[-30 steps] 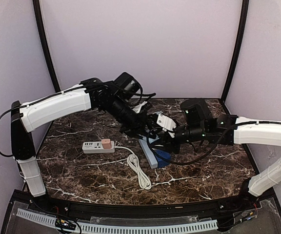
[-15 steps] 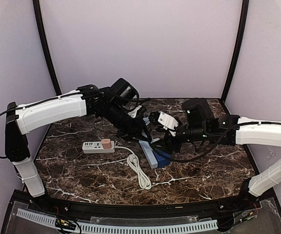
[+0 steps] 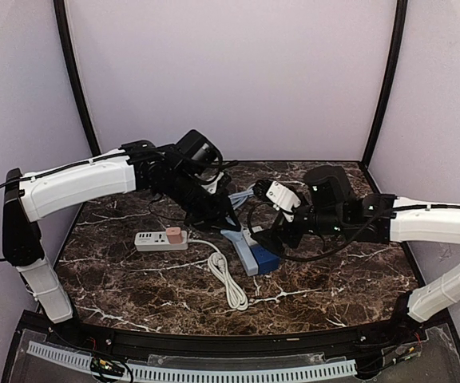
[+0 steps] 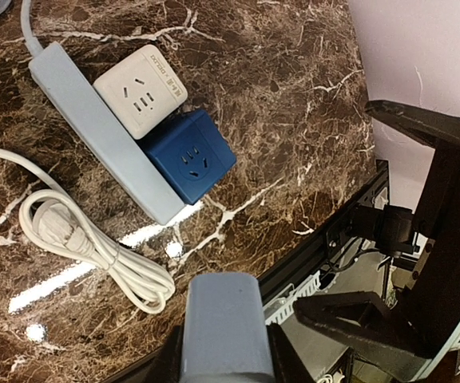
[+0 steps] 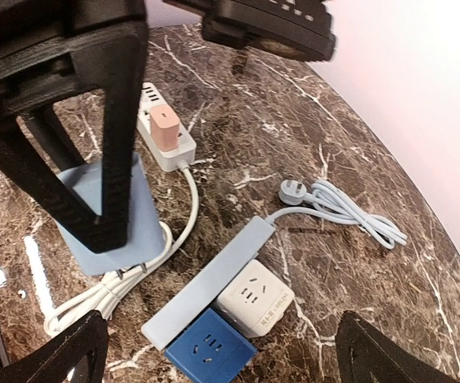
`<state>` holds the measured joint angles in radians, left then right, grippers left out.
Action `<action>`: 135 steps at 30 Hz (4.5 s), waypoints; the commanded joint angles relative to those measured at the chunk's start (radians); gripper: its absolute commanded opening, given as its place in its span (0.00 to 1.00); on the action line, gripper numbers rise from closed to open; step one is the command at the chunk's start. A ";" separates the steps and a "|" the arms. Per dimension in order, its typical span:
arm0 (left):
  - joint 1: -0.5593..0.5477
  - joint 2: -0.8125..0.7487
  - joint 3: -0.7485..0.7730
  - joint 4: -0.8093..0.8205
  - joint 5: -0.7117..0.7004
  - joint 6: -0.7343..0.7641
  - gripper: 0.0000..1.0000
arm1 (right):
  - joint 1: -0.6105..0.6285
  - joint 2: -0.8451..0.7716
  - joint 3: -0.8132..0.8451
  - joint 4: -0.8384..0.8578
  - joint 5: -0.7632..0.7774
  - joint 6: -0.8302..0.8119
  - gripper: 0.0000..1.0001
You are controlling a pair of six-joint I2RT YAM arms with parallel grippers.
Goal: Insert the plug
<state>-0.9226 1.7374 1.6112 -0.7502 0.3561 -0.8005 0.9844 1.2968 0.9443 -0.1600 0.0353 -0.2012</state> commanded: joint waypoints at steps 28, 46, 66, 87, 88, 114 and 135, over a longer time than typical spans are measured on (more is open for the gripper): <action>0.125 -0.187 0.025 -0.332 -0.508 -0.217 0.01 | -0.013 -0.104 -0.064 0.081 0.322 0.201 0.99; 0.189 -0.230 -0.007 -0.563 -0.646 -0.646 0.01 | -0.015 -0.125 -0.041 -0.011 0.328 0.369 0.99; 0.294 -0.213 -0.138 -0.562 -0.461 -1.074 0.01 | -0.015 -0.201 -0.055 -0.127 0.413 0.458 0.99; 0.335 -0.057 -0.135 -0.378 -0.368 -1.302 0.01 | -0.016 -0.301 -0.098 -0.245 0.472 0.549 0.99; 0.335 -0.054 -0.134 -0.377 -0.372 -1.312 0.01 | -0.016 -0.303 -0.097 -0.250 0.471 0.551 0.99; 0.392 0.051 -0.173 -0.257 -0.371 -1.402 0.01 | -0.016 -0.316 -0.084 -0.306 0.496 0.511 0.99; 0.430 0.040 -0.267 -0.208 -0.369 -1.440 0.01 | -0.015 -0.298 -0.111 -0.290 0.487 0.511 0.99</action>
<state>-0.5011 1.7725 1.3682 -0.9325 -0.0040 -1.9949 0.9726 0.9855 0.8402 -0.4717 0.5175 0.3153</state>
